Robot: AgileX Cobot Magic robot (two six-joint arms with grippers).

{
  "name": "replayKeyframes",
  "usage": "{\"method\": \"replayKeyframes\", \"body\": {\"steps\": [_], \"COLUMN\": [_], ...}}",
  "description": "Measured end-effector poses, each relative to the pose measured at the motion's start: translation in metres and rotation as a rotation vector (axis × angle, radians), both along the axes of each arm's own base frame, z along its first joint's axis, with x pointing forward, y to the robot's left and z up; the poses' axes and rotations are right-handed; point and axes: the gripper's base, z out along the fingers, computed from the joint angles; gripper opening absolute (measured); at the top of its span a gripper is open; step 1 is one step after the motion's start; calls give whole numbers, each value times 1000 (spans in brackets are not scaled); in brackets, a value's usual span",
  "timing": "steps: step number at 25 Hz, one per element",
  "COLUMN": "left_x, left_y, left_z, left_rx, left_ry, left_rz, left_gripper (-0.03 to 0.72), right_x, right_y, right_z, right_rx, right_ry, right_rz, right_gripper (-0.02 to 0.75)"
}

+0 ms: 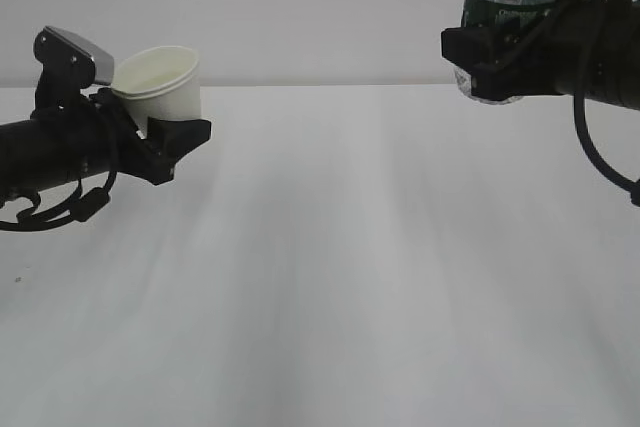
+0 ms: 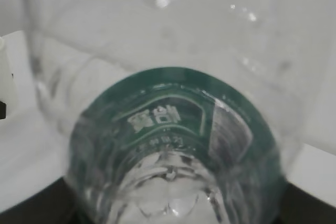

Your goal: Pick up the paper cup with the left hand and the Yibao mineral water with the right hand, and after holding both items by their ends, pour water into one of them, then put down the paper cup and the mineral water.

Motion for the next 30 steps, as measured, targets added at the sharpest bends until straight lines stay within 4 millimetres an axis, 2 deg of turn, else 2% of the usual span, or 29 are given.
{"method": "replayKeyframes", "body": {"steps": [30], "left_x": [14], "left_y": [59], "left_z": [2], "left_rx": [-48], "left_ry": [5], "left_rz": [229], "left_gripper": [445], "right_x": [0], "right_y": [0], "right_z": [0], "right_rx": [0], "right_ry": [0], "right_rz": [0], "right_gripper": [428]}}
